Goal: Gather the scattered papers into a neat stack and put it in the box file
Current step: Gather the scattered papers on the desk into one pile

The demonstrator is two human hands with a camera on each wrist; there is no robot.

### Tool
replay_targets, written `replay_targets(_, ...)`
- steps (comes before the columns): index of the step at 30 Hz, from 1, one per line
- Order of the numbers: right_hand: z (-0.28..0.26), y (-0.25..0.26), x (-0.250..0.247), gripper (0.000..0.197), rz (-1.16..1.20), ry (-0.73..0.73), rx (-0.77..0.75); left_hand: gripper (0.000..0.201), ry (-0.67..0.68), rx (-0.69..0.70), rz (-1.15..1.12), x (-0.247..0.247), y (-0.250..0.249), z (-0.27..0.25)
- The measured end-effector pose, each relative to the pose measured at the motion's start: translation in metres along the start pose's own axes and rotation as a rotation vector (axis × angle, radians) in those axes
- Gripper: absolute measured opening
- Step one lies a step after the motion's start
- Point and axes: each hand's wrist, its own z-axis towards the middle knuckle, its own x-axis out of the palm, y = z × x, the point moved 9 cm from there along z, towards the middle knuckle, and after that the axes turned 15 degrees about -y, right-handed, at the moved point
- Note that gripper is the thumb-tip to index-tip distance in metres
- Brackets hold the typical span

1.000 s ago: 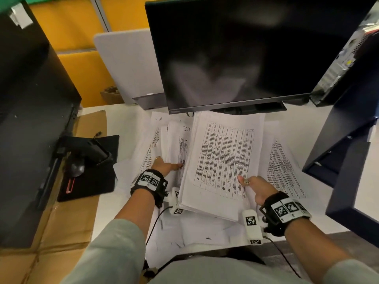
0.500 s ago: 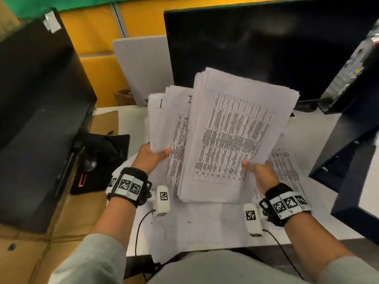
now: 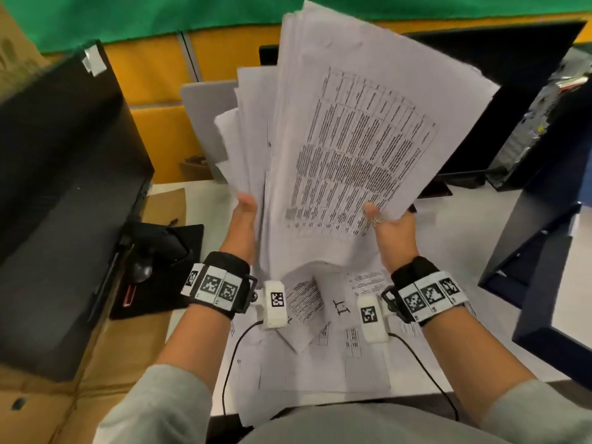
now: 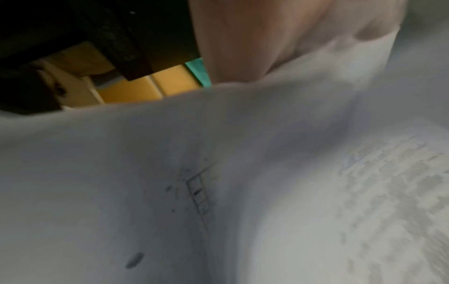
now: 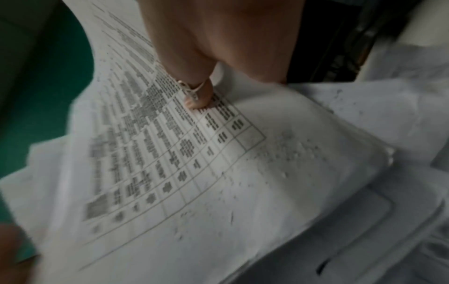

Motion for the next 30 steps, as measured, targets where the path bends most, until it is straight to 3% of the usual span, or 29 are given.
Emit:
replay_targets(3,0.000,0.015,0.006,0.023,0.071,0.012,-0.086,0.032,-0.042,0.102,0.120,0.006,-0.010,-0.001)
replay_targets(4,-0.001,0.018,0.006,0.022,0.090,0.012,-0.108,0.027,-0.008,0.174,0.175,0.012,-0.016,-0.004)
replay_targets(7,-0.001,0.016,0.002,0.040,0.111,0.052,-0.149,0.037,-0.006,0.336,0.199,0.007,-0.022,-0.005)
replay_targets(10,-0.003,-0.007,-0.004,0.076,0.028,0.142,-0.119,0.040,-0.093,0.295,0.154,-0.010,-0.003,0.002)
replay_targets(11,-0.004,-0.020,-0.007,0.074,-0.024,0.165,-0.066,0.038,-0.115,0.254,0.166,-0.014,0.007,0.004)
replay_targets(13,-0.011,-0.035,-0.009,0.046,-0.077,0.202,0.033,0.038,-0.095,0.150,0.199,-0.018,0.032,0.009)
replay_targets(15,-0.017,-0.042,-0.008,0.035,-0.080,0.248,0.094,0.044,0.035,0.062,0.250,-0.009,0.046,0.008)
replay_targets(18,-0.014,-0.029,0.000,0.042,-0.075,0.301,0.075,0.050,0.161,0.034,0.319,0.003,0.045,0.008)
replay_targets(21,-0.005,-0.016,0.005,0.051,-0.074,0.317,0.057,0.042,0.033,0.108,0.275,-0.001,0.025,0.015)
replay_targets(24,-0.002,-0.001,0.013,0.065,-0.039,0.362,0.033,0.040,-0.054,0.086,0.080,-0.005,0.010,0.013)
replay_targets(26,0.001,0.011,0.017,0.067,-0.005,0.343,0.026,0.047,-0.006,0.077,-0.083,-0.002,0.000,0.010)
replay_targets(30,0.009,0.028,0.015,0.050,0.048,0.300,-0.001,0.061,0.172,0.113,-0.210,0.002,-0.013,0.013)
